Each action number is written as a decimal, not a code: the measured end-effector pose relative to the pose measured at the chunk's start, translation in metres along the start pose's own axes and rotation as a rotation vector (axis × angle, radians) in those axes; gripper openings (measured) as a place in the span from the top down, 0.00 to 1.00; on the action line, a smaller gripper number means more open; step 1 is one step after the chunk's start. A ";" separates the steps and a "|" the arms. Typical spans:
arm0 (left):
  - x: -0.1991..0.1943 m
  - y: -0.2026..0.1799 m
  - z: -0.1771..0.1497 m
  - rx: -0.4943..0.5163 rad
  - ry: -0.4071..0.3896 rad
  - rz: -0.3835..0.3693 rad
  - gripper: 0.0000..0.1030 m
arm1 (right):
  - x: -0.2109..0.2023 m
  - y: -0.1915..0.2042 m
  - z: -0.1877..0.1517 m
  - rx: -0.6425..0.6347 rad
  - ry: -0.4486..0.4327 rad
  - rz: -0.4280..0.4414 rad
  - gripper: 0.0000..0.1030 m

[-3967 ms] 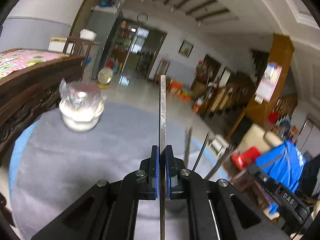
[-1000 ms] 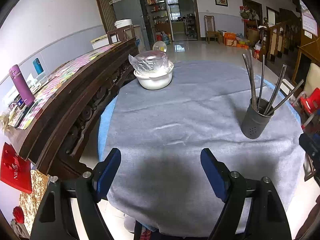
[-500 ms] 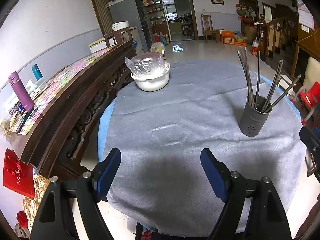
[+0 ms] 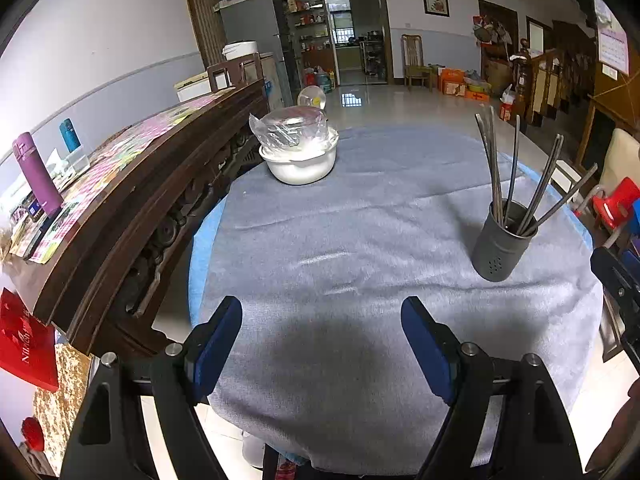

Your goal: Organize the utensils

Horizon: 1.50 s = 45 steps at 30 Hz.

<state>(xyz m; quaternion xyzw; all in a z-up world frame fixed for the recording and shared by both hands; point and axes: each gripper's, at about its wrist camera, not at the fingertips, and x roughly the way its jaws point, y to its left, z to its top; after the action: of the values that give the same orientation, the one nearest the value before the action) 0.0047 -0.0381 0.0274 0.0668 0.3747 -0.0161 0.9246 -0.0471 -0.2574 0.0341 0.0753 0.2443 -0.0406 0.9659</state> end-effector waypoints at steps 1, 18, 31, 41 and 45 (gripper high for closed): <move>0.000 0.001 0.000 -0.001 0.000 0.004 0.20 | 0.000 0.002 0.001 0.000 -0.002 0.003 0.24; -0.014 -0.004 0.004 0.020 -0.035 -0.014 0.20 | -0.007 0.005 -0.001 0.015 -0.028 -0.002 0.24; -0.020 -0.016 0.010 0.038 -0.043 -0.002 0.20 | -0.012 -0.014 0.000 0.049 -0.045 0.004 0.24; -0.026 -0.023 0.012 0.051 -0.048 -0.018 0.20 | -0.012 -0.022 0.003 0.059 -0.042 -0.004 0.24; -0.027 -0.021 0.013 0.047 -0.054 -0.025 0.20 | -0.013 -0.020 0.005 0.053 -0.049 -0.010 0.24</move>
<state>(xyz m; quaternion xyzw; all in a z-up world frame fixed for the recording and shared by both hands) -0.0076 -0.0615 0.0529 0.0831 0.3500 -0.0383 0.9323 -0.0586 -0.2772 0.0421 0.0985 0.2200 -0.0538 0.9690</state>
